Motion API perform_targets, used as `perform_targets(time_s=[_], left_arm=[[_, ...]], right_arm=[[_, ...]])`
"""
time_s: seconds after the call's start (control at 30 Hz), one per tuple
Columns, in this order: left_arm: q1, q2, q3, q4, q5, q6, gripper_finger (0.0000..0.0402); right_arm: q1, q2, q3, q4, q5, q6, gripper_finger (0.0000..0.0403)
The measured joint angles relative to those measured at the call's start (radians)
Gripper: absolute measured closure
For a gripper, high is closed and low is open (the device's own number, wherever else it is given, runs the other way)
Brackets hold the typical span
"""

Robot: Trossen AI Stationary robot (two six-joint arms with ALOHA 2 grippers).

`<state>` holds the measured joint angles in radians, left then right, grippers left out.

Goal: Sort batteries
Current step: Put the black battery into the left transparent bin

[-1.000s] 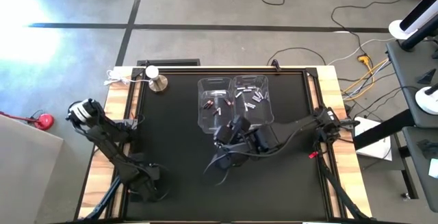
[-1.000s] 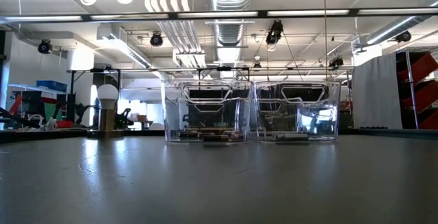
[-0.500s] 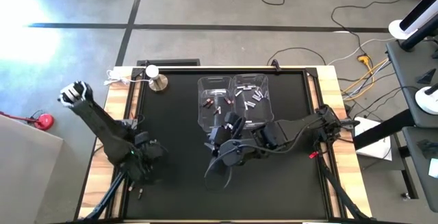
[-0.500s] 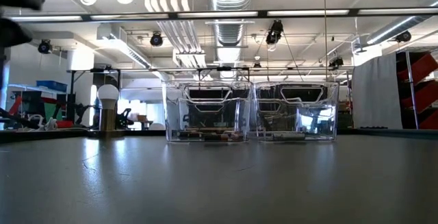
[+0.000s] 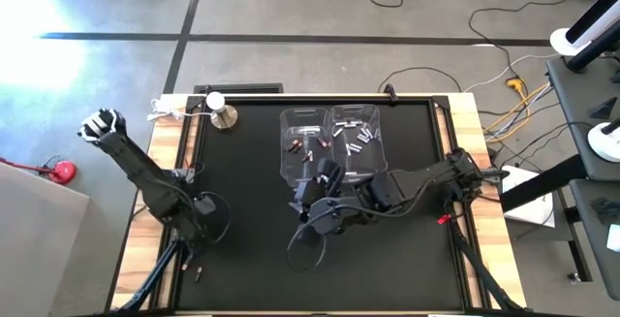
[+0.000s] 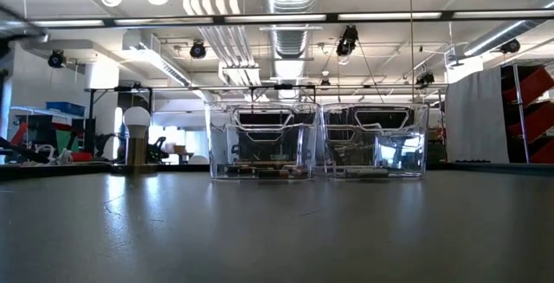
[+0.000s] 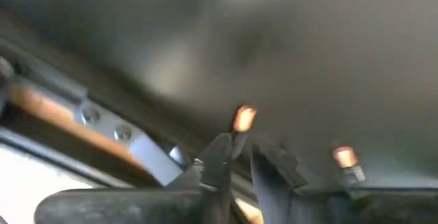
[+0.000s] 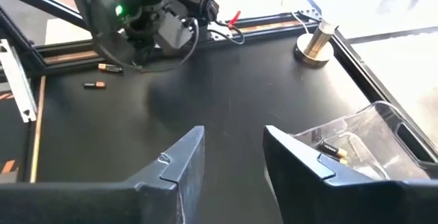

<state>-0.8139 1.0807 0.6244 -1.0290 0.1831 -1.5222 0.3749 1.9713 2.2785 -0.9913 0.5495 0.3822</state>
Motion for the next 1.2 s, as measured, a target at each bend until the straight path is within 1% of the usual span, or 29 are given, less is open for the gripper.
perform_targets(time_s=[0.07,0.13,0.27,0.37,0.53,0.77,1.03,1.2], left_arm=[[0.001,0.019,-0.034,0.047,0.070,-0.012,0.0349],[0.000,0.034,-0.059,0.113,0.117,-0.030,0.0333],[0.000,0.072,-0.087,0.267,0.123,-0.034,0.0305],[0.000,0.121,-0.090,0.253,0.118,-0.001,0.0295],[0.000,0.195,-0.078,0.183,0.122,0.048,0.0295],[0.000,0.244,-0.018,0.186,0.083,0.129,0.0297],[-0.003,0.293,-0.046,0.189,0.108,0.179,0.0298],[-0.003,0.304,-0.065,0.194,0.112,0.244,0.0319]], right_arm=[[-0.004,0.001,0.000,-0.002,0.000,0.000,0.0256],[-0.008,0.001,-0.001,-0.002,0.000,0.000,0.0252],[-0.009,0.001,-0.001,-0.006,-0.004,0.002,0.0248],[-0.009,0.001,-0.001,-0.008,-0.007,0.010,0.0248],[-0.009,0.001,-0.001,-0.034,-0.007,0.016,0.0259],[-0.009,0.002,-0.001,-0.061,-0.008,0.027,0.0269],[-0.009,0.002,-0.001,-0.061,-0.008,0.027,0.0263],[-0.009,0.002,-0.001,-0.099,-0.008,0.057,0.0256]])
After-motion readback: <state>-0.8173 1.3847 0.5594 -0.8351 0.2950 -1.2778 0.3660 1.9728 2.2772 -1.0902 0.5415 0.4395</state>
